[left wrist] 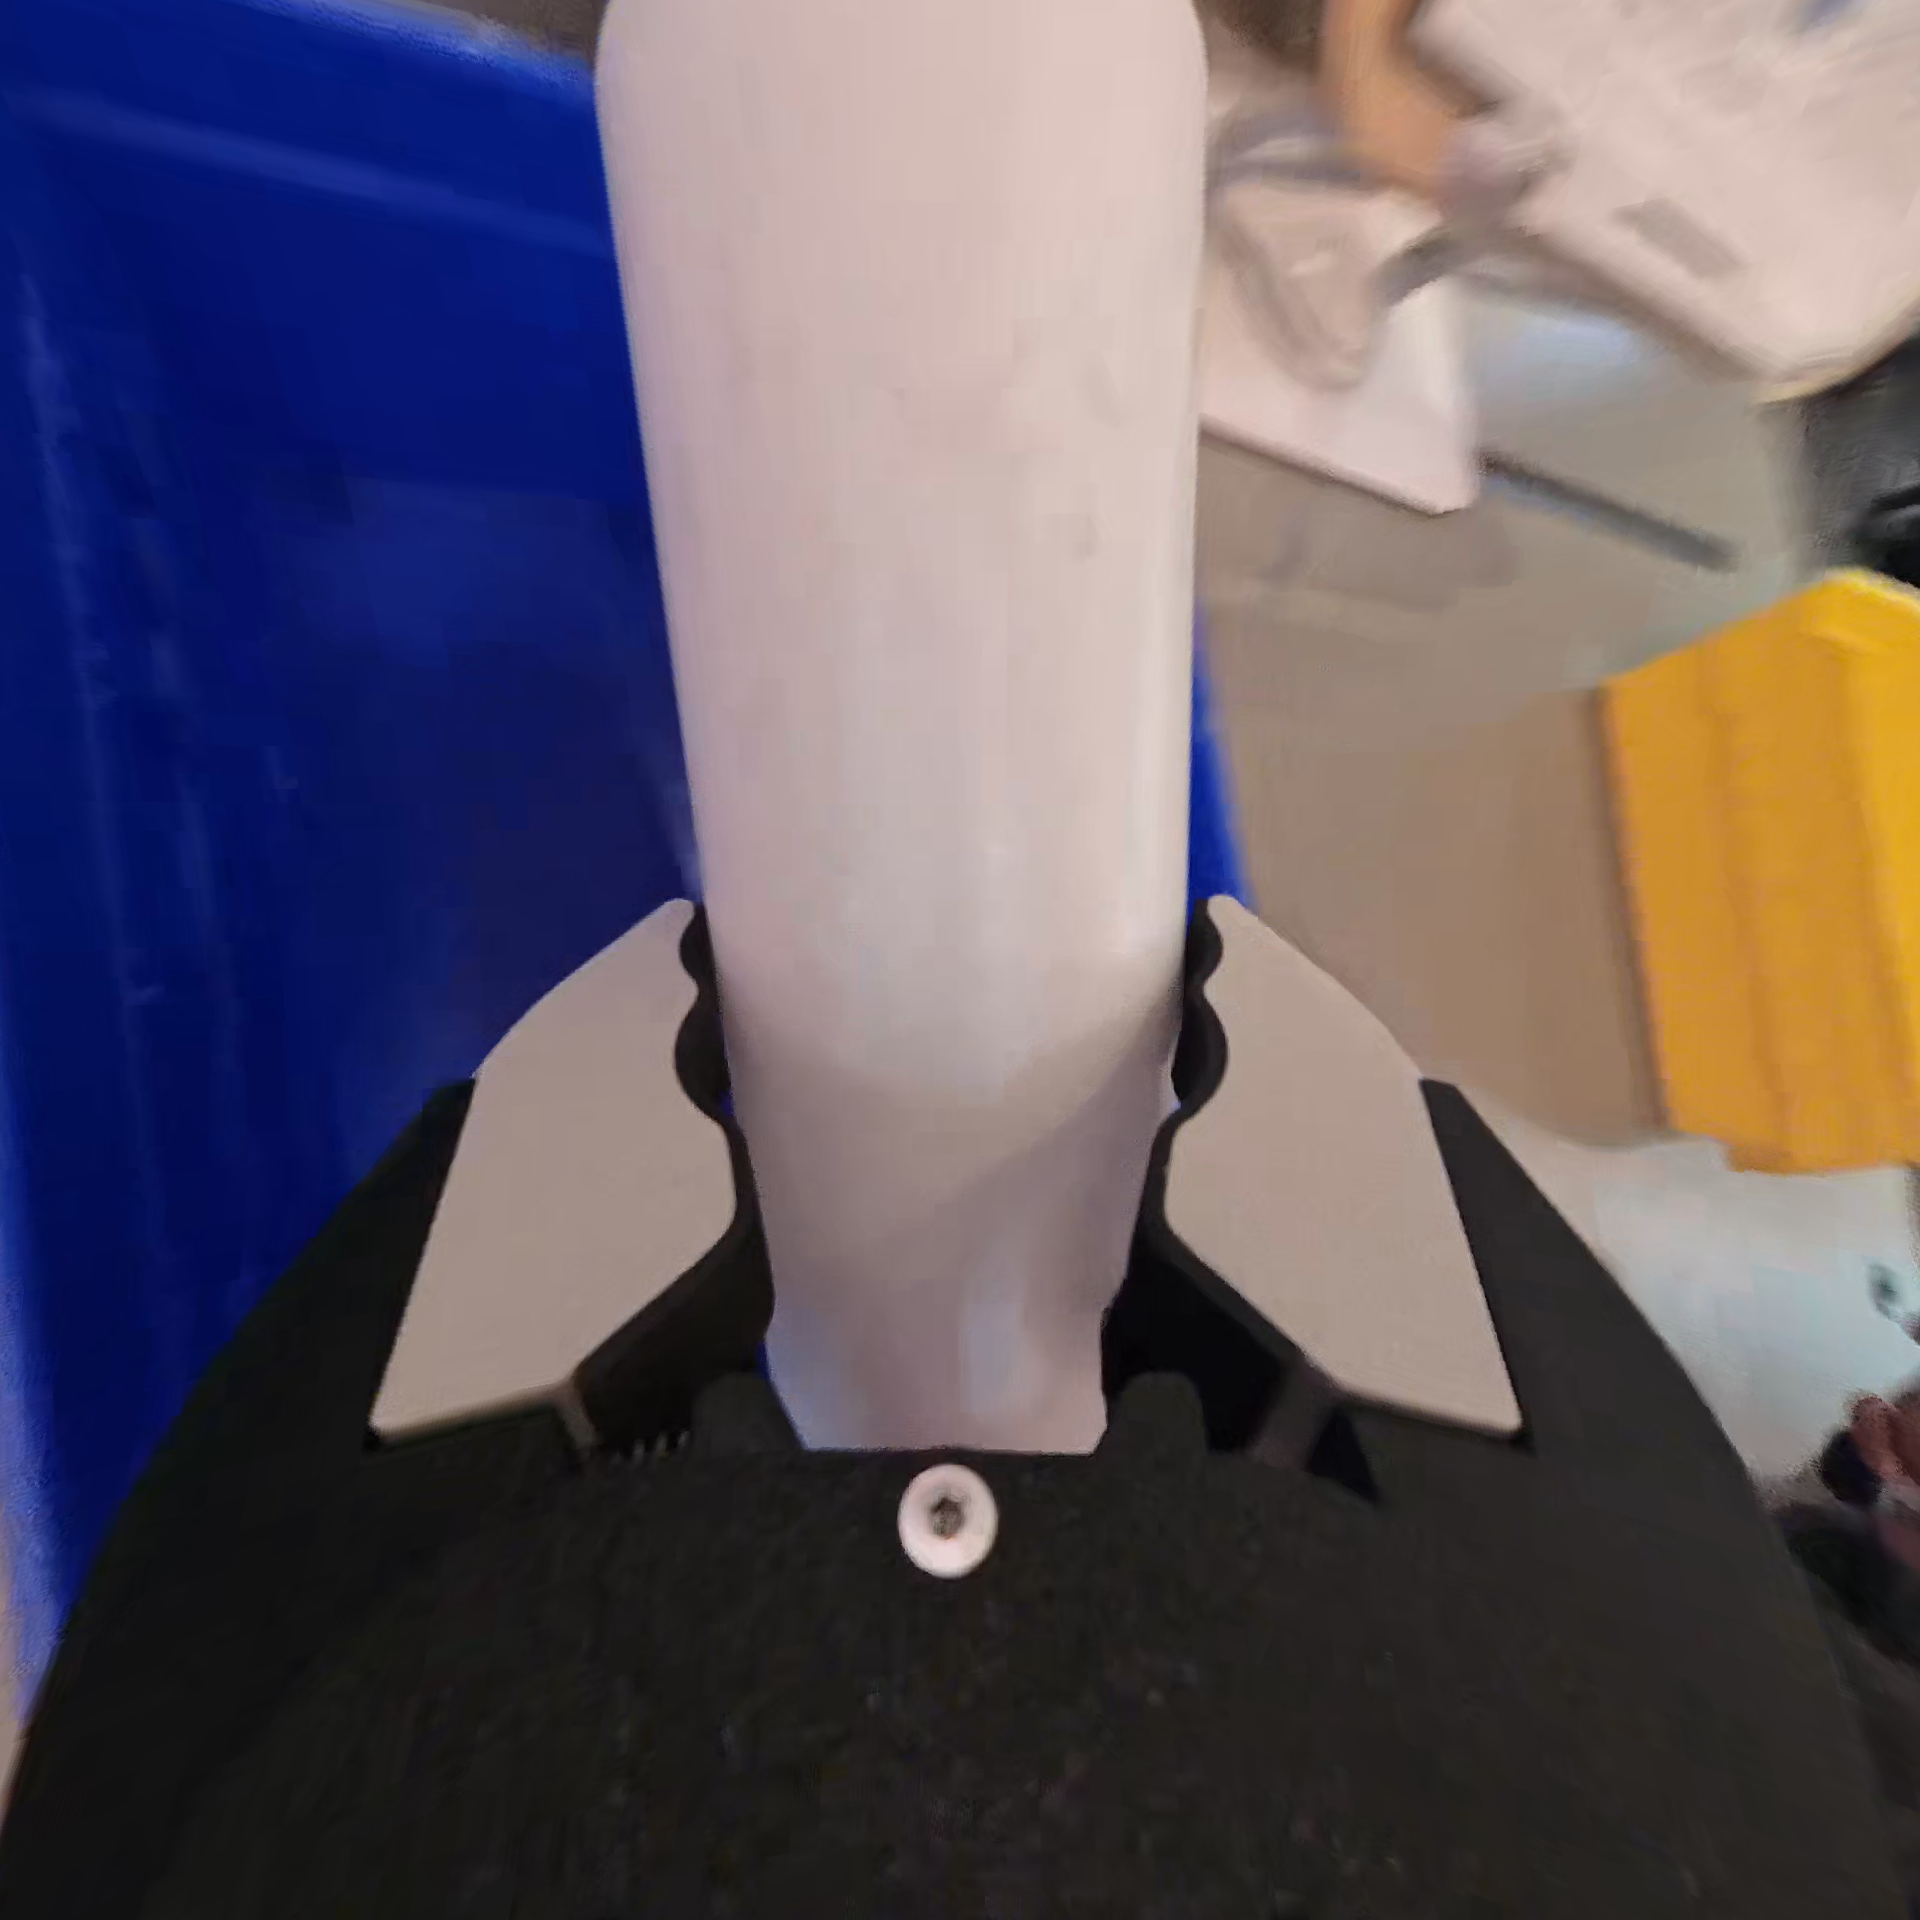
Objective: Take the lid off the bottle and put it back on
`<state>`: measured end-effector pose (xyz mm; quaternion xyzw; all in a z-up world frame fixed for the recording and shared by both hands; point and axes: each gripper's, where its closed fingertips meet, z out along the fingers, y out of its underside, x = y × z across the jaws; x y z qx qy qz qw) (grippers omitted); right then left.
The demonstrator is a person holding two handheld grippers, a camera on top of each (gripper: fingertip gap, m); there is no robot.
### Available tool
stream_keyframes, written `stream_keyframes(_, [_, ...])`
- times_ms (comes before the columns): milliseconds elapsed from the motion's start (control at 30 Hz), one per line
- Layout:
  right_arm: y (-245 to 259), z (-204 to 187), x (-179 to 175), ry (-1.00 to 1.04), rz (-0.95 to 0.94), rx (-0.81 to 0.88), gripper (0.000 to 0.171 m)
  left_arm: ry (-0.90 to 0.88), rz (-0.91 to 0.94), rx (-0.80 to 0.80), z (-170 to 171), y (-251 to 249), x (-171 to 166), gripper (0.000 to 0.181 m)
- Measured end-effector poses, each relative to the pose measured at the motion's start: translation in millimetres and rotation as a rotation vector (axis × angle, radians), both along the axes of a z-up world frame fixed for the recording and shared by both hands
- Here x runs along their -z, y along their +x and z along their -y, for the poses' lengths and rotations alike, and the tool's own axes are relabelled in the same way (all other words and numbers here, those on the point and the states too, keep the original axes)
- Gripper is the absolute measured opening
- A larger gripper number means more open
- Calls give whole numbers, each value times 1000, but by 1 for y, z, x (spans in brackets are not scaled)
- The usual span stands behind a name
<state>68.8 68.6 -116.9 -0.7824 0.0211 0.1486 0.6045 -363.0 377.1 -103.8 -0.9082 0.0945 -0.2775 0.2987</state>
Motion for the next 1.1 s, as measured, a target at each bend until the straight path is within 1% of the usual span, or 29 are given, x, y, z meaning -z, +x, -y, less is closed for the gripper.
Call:
stream_keyframes(67, [-24, -8, -17, 53, -29, -88, 48, 113, 104, 62, 16, 18, -26, 84])
stream_keyframes(200, [-86, -36, -67, 152, -44, -299, 63, 338, 234, 231, 59, 68, -71, 85])
stream_keyframes(267, [-119, -55, -93, 162, -100, -428, 71, 413, 284, 327, 85, 96, -87, 85])
stream_keyframes(367, [-166, -84, -134, 164, -257, -640, 84, 471, 358, 471, 123, 134, -103, 85])
stream_keyframes(400, [-178, -94, -146, 182, -289, -698, 92, 485, 379, 512, 134, 145, -106, 85])
stream_keyframes(467, [-198, -116, -158, 171, -312, -776, 109, 525, 409, 583, 154, 162, -111, 85])
stream_keyframes(567, [-226, -137, -169, 153, -366, -897, 118, 547, 453, 664, 176, 180, -113, 85])
stream_keyframes(633, [-240, -144, -173, 144, -402, -970, 119, 545, 469, 711, 187, 190, -109, 85])
stream_keyframes(700, [-251, -150, -174, 145, -436, -1017, 115, 538, 447, 746, 192, 198, -98, 85])
stream_keyframes(767, [-257, -144, -171, 142, -453, -1114, 88, 525, 419, 739, 189, 201, -85, 85])
stream_keyframes(867, [-259, -151, -156, 99, -433, -1102, 87, 470, 417, 729, 183, 200, -72, 84])
stream_keyframes(967, [-253, -166, -146, 134, -372, -1042, 87, 466, 356, 637, 168, 185, -61, 78])
stream_keyframes(1033, [-238, -183, -144, 186, -272, -954, 87, 448, 336, 566, 164, 164, -55, 92])
stream_keyframes(1067, [-229, -192, -143, 217, -201, -905, 87, 438, 318, 539, 168, 152, -50, 96])
stream_keyframes(1100, [-220, -201, -140, 247, -109, -851, 87, 438, 298, 513, 174, 139, -43, 95])
